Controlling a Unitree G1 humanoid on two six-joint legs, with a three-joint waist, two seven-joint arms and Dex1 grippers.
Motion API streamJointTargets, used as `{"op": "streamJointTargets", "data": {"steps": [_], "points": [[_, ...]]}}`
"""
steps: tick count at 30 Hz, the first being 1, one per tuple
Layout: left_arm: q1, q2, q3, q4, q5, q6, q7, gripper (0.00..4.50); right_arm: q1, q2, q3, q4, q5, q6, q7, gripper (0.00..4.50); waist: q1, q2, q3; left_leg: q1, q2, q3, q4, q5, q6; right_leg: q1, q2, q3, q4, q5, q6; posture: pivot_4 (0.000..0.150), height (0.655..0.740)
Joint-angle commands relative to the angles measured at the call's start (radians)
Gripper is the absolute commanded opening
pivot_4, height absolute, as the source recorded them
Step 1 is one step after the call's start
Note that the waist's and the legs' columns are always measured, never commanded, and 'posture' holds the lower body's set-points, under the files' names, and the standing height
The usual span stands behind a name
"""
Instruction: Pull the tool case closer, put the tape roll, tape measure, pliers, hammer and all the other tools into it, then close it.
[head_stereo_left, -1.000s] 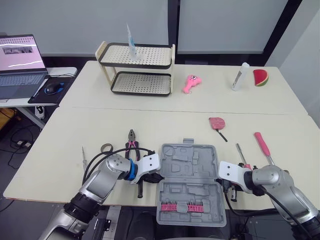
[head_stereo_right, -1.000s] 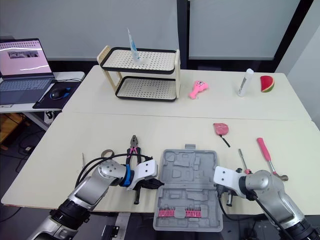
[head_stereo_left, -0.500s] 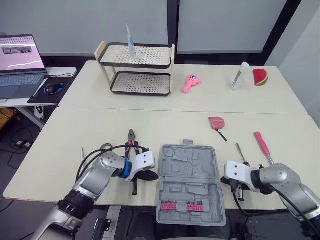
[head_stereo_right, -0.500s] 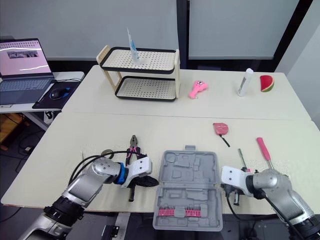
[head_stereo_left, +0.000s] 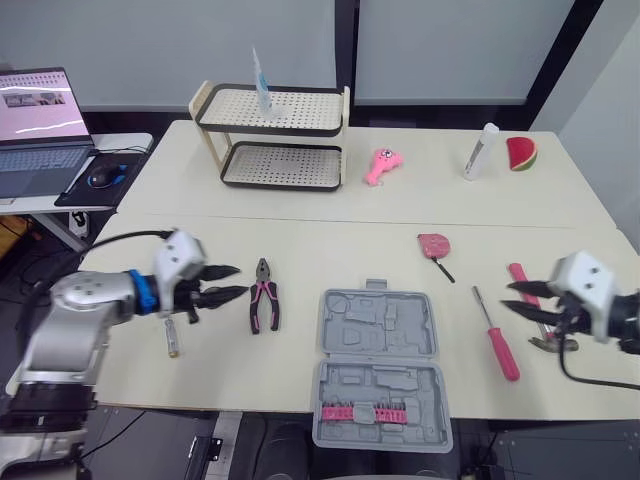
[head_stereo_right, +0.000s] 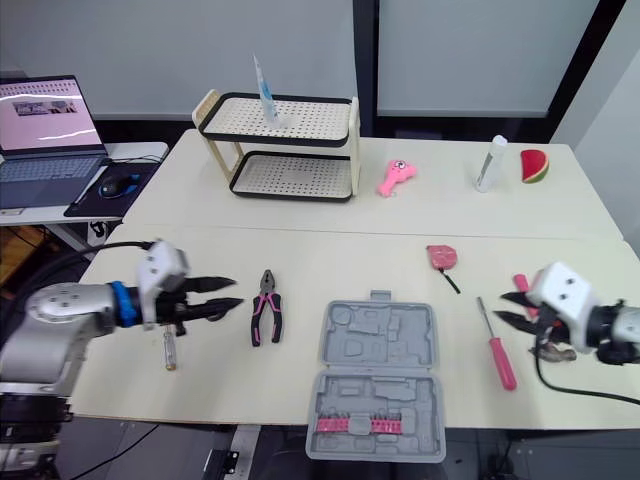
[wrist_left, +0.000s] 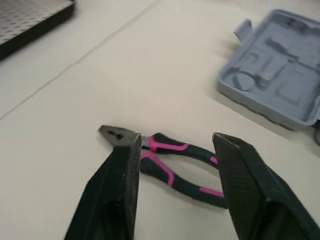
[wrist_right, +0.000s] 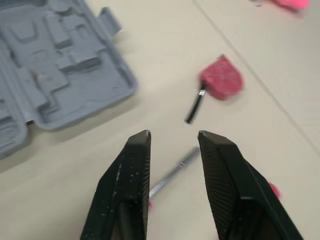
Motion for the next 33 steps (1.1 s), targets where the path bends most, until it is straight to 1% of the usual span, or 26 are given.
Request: {"op": "streamJointTargets", "data": {"steps": [1,4,5,6,9,11,15,23,28,30,32,33], "points": [[0.029,0.049,0.106,0.102,-0.026,-0.037,-0.007,3.54,0.028,-0.008,-0.115,0.096,0.044,-0.057,0.032,2.57,-0.001,0.000,0.000,0.000,0.000,0.000,0.000,0.000,0.000,0.000,0.000,0.000,0.000,0.000,0.000,0.150,0.7400],[0.041,0.104,0.155,0.275,-0.003,-0.104,-0.010,4.44,0.039,-0.022,-0.149,0.228,0.032,-0.134,0.037,3.06,-0.003,0.000,0.000,0.001,0.000,0.001,-0.001,0.000,0.000,0.000,0.000,0.000,0.000,0.000,0.000,0.150,0.7400],[0.041,0.127,0.169,0.369,0.014,-0.144,0.003,4.50,0.041,-0.026,-0.156,0.299,0.015,-0.173,0.027,3.20,-0.004,0.000,0.000,0.001,0.000,0.001,-0.001,0.000,0.001,0.000,0.000,0.000,0.000,0.000,0.000,0.150,0.7400],[0.038,0.145,0.176,0.455,0.030,-0.188,0.018,4.50,0.039,-0.029,-0.160,0.360,0.005,-0.202,0.016,3.47,-0.006,0.000,0.000,0.001,0.000,0.001,-0.001,0.000,0.001,0.000,0.000,0.000,0.000,0.000,0.000,0.150,0.7400],[0.038,0.172,0.159,0.614,0.077,-0.306,0.050,4.50,0.015,-0.028,-0.166,0.479,0.015,-0.214,-0.023,4.43,-0.009,0.000,0.000,0.001,0.000,0.005,-0.004,0.000,0.001,-0.003,0.000,0.000,0.000,0.000,0.000,0.150,0.7400],[0.041,0.177,0.145,0.670,0.099,-0.360,0.059,4.50,0.002,-0.028,-0.168,0.533,0.027,-0.208,-0.042,4.47,-0.009,0.001,0.000,0.002,-0.001,0.007,-0.005,0.000,0.001,-0.004,-0.001,0.001,0.001,0.000,0.000,0.150,0.7400],[0.040,0.167,0.146,0.708,0.096,-0.386,0.060,4.50,-0.004,-0.031,-0.158,0.612,0.018,-0.241,-0.060,4.47,-0.009,0.001,0.000,0.001,0.001,0.006,-0.005,0.000,0.001,-0.005,-0.001,0.001,0.001,0.000,0.000,0.150,0.7400],[0.039,0.160,0.139,0.707,0.096,-0.398,0.072,4.50,-0.044,-0.043,-0.111,0.640,0.018,-0.268,-0.072,4.47,-0.021,0.001,0.000,0.002,0.001,0.007,-0.006,0.000,0.001,-0.005,-0.002,0.001,0.001,0.000,0.000,0.150,0.7400],[0.043,0.146,0.168,0.691,0.072,-0.411,0.097,4.50,-0.064,-0.024,-0.034,0.503,0.050,-0.205,-0.064,4.47,-0.023,0.001,0.000,0.002,0.001,0.008,-0.008,0.000,0.001,-0.007,-0.002,0.002,0.001,0.000,0.000,0.150,0.7400],[0.103,0.128,0.193,0.641,0.056,-0.425,0.109,4.50,-0.101,0.000,0.029,0.377,0.076,-0.164,-0.078,4.47,-0.024,0.001,0.000,0.002,0.002,0.008,-0.008,0.000,0.001,-0.007,-0.003,0.002,0.002,0.000,0.000,0.150,0.7400],[0.165,0.091,0.231,0.583,0.037,-0.478,0.131,4.50,-0.149,0.030,0.105,0.234,0.110,-0.102,-0.094,4.47,-0.032,0.002,0.000,0.002,0.003,0.008,-0.008,0.000,0.001,-0.007,-0.003,0.002,0.002,0.000,0.000,0.150,0.7400],[0.197,0.081,0.241,0.548,0.030,-0.466,0.137,4.50,-0.174,0.050,0.144,0.162,0.131,-0.069,-0.105,4.47,-0.035,0.002,0.000,0.002,0.003,0.009,-0.009,0.000,0.000,-0.008,-0.003,0.002,0.002,0.000,0.000,0.150,0.7400]]}}
